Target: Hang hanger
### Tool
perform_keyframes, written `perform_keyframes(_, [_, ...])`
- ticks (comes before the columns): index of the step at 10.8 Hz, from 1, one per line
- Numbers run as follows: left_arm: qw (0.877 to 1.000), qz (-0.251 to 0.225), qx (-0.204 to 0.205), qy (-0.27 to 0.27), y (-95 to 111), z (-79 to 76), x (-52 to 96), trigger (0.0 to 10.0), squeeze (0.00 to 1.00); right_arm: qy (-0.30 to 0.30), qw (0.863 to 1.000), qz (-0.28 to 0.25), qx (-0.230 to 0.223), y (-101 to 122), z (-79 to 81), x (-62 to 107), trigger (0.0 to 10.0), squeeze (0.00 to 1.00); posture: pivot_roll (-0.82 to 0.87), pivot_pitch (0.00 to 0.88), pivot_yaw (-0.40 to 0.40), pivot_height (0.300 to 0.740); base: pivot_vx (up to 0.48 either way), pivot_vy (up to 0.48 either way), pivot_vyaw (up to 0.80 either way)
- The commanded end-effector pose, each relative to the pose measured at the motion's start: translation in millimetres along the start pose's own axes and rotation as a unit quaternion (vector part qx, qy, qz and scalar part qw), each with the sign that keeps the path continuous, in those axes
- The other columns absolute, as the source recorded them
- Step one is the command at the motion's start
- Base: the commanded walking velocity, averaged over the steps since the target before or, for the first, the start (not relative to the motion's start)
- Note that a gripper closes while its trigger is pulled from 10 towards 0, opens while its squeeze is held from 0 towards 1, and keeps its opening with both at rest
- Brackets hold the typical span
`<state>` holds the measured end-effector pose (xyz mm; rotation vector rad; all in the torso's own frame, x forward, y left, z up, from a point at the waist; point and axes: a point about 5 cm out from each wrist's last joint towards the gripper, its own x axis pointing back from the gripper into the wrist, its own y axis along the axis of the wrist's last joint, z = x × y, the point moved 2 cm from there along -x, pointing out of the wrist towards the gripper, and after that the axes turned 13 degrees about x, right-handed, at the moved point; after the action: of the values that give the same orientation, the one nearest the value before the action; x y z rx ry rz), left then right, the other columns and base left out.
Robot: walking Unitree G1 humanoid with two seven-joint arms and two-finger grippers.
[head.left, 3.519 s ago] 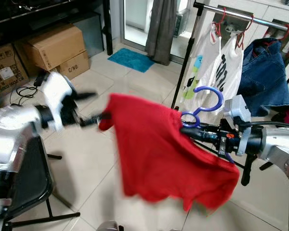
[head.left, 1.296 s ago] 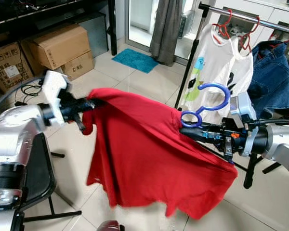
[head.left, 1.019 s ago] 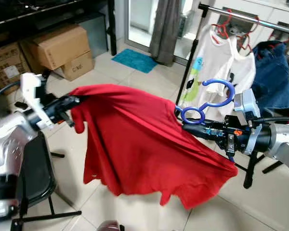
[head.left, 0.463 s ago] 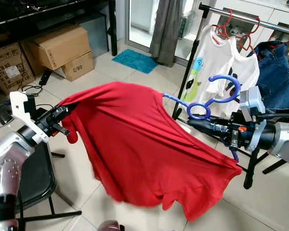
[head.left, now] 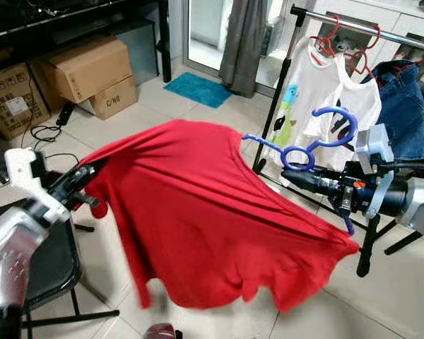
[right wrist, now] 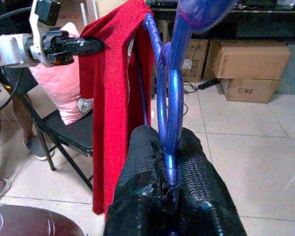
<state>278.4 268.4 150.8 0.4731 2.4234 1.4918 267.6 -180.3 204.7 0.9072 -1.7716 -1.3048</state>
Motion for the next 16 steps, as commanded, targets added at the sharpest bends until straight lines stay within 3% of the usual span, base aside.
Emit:
perform_keyframes(1, [0.999, -0.02, 0.002, 0.033, 6, 8.5, 8.4, 0.0, 0.0, -0.042, 0.999, -0.003, 0.022, 9, -14.5, 13.3, 10.0, 0.0, 0.03, 0.001, -0.041, 0.74, 0.0, 0.0, 0.0])
perform_keyframes(2, [1.0, -0.004, -0.008, 0.03, 1, 5.8, 8.3, 0.0, 0.0, -0.039, 0.999, -0.004, 0.022, 9, -14.3, 11.7, 10.0, 0.0, 0.03, 0.0, -0.047, 0.74, 0.0, 0.0, 0.0])
perform_keyframes(3, [0.997, 0.046, -0.057, 0.015, -10, -3.2, -5.0, 4.5, 0.0, -0.022, 0.999, -0.01, 0.024, 11, -9.5, 3.3, 10.0, 0.0, 0.04, 0.0, -0.048, 0.74, 0.0, 0.0, 0.0])
perform_keyframes(4, [0.996, 0.043, -0.073, 0.006, -8, -7.3, -14.4, 10.0, 0.42, -0.016, 0.999, -0.013, 0.026, 12, -6.8, -1.0, 10.0, 0.0, 0.03, 0.0, -0.046, 0.74, 0.0, 0.0, 0.0])
perform_keyframes(5, [0.996, 0.031, -0.079, -0.006, -2, -12.0, -25.2, 10.0, 1.0, -0.013, 0.999, -0.014, 0.029, 13, -4.5, -4.5, 10.0, 0.0, 0.03, 0.001, -0.045, 0.74, 0.0, 0.0, 0.0])
perform_keyframes(7, [0.993, 0.03, -0.112, -0.034, 5, -24.3, -43.1, 10.0, 1.0, -0.008, 0.999, 0.0, 0.043, 13, 1.1, -11.1, 10.0, 0.0, 0.03, 0.002, -0.04, 0.74, 0.0, 0.0, 0.0])
perform_keyframes(9, [0.987, 0.055, -0.111, -0.102, 10, -41.1, -50.4, 10.0, 1.0, -0.027, 0.996, 0.057, 0.068, 1, -1.7, -13.6, 10.0, 0.0, 0.03, 0.006, -0.031, 0.74, 0.0, 0.0, 0.0])
perform_keyframes(11, [0.983, 0.06, -0.121, -0.125, 15, -46.6, -54.4, 10.0, 1.0, -0.047, 0.993, 0.081, 0.075, -6, -5.7, -16.0, 10.0, 0.0, 0.03, 0.007, -0.029, 0.74, 0.0, 0.0, 0.0])
perform_keyframes(13, [0.968, 0.074, -0.151, -0.184, 26, -63.7, -64.6, 10.0, 1.0, -0.053, 0.987, 0.119, 0.093, -14, -5.7, -21.9, 10.0, 0.0, 0.04, 0.006, -0.032, 0.74, 0.0, 0.0, 0.0])
perform_keyframes(15, [0.933, 0.114, -0.181, -0.291, 39, -93.6, -82.3, 10.0, 1.0, -0.038, 0.982, 0.143, 0.118, -13, -3.7, -28.6, 10.0, 0.0, 0.05, 0.004, -0.035, 0.74, 0.0, 0.0, 0.0])
perform_keyframes(16, [0.899, 0.151, -0.198, -0.361, 41, -113.3, -92.8, 10.0, 1.0, -0.03, 0.98, 0.145, 0.133, -8, -2.9, -32.7, 10.0, 0.0, 0.05, 0.002, -0.026, 0.74, 0.0, 0.0, 0.0])
